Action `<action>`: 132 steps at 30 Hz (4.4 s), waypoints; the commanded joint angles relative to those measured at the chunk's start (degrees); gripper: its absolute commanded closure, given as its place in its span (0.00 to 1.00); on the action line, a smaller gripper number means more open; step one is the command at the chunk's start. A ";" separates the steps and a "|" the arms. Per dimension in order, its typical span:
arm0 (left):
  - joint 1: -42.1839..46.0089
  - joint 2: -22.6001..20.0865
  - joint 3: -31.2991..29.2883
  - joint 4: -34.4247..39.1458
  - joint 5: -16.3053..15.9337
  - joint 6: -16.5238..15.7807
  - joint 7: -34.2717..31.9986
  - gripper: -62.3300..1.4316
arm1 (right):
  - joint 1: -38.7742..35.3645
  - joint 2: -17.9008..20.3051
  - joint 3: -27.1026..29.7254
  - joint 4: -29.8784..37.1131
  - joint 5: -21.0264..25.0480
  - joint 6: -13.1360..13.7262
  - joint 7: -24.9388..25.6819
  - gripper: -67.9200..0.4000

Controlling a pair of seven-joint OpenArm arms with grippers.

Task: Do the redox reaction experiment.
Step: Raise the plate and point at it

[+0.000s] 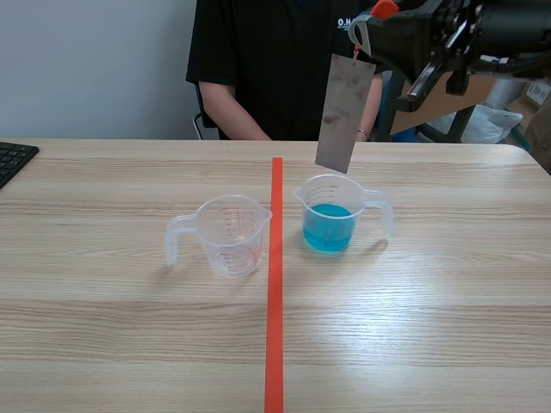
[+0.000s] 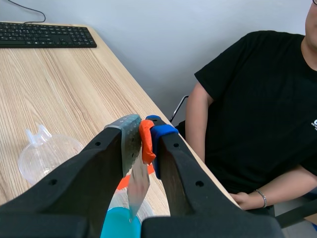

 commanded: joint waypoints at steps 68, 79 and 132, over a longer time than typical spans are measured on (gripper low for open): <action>-83.41 39.71 58.90 -30.32 4.61 5.53 12.13 0.94 | 1.46 0.42 0.92 1.05 0.55 0.33 -0.17 0.97; -83.38 40.54 58.90 -30.32 7.06 7.32 13.35 0.94 | 1.46 0.44 0.92 1.05 0.59 0.33 -0.17 0.97; -79.47 28.96 59.08 -20.24 -0.79 6.88 12.31 0.94 | 1.46 0.44 0.92 1.05 0.46 0.33 -0.61 0.97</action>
